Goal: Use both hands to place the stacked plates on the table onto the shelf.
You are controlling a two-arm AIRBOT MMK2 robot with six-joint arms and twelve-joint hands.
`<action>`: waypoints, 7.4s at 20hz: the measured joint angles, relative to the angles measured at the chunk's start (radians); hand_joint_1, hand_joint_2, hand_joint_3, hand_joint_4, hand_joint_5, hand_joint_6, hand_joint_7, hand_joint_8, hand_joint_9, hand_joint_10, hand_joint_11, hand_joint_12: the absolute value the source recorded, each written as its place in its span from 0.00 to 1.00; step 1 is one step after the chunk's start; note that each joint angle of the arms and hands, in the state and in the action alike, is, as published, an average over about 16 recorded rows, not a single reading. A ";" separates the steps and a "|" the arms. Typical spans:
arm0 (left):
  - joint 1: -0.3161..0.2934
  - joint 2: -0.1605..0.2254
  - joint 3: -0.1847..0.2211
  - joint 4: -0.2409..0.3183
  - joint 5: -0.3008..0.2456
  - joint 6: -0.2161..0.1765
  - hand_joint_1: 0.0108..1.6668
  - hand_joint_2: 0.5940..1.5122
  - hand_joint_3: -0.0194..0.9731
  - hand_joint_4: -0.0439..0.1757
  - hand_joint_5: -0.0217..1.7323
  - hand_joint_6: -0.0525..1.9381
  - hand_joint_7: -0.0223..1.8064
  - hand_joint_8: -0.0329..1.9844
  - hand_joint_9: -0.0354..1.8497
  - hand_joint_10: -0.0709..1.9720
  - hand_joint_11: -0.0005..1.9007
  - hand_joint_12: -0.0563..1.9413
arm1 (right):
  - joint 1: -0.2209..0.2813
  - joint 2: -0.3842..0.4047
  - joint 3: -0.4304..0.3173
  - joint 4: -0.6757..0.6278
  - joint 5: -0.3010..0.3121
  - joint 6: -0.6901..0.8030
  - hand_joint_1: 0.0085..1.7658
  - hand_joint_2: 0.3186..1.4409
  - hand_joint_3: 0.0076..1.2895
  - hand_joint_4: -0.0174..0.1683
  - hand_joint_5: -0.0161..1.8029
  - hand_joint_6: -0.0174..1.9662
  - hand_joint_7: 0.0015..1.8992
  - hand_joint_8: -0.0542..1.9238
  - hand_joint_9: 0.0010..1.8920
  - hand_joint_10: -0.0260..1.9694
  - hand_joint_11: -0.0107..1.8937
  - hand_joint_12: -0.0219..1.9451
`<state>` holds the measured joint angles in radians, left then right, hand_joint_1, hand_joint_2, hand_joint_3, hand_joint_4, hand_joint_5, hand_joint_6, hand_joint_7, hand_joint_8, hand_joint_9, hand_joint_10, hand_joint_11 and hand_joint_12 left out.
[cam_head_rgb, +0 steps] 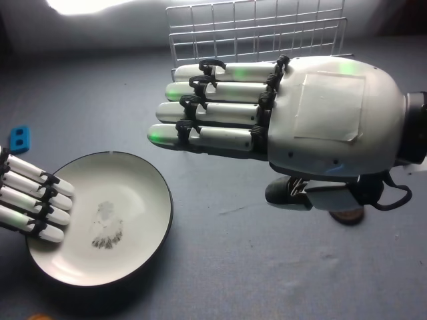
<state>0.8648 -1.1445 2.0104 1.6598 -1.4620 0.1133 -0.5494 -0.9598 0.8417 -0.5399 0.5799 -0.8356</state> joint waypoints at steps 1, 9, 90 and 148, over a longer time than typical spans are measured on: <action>-0.001 -0.001 -0.002 0.001 0.004 0.000 0.00 0.55 0.03 0.22 0.02 0.02 0.01 0.01 0.03 0.03 0.01 0.02 | -0.001 -0.002 0.001 -0.001 0.000 -0.001 0.67 0.61 0.01 0.09 0.02 0.02 0.01 0.03 0.01 0.02 0.02 0.01; -0.031 -0.011 -0.056 0.007 0.060 -0.021 0.00 0.56 0.03 0.21 0.02 0.02 0.01 0.01 0.02 0.03 0.01 0.02 | -0.007 -0.017 0.009 -0.005 -0.004 -0.011 0.68 0.62 0.01 0.09 0.02 0.02 0.01 0.03 0.01 0.02 0.02 0.01; -0.447 0.227 -0.092 0.052 0.094 -0.394 0.00 0.59 0.03 0.21 0.03 0.03 0.02 0.01 0.03 0.04 0.01 0.03 | 0.009 -0.350 0.197 0.029 0.024 -0.154 0.67 0.57 0.01 0.25 0.59 0.43 0.60 0.39 0.74 0.01 0.53 0.55; -0.351 0.189 -0.179 0.058 0.128 -0.320 0.00 0.58 0.03 0.23 0.03 0.03 0.02 0.01 0.03 0.04 0.01 0.03 | 0.420 -0.064 0.335 -0.203 -0.285 0.910 0.68 0.57 0.00 0.05 0.57 0.42 0.64 0.37 0.77 0.01 0.52 0.56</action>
<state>0.5140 -0.9550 1.8311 1.7177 -1.3338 -0.2070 -0.1295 -1.0241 1.1770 -0.7433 0.2952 0.0744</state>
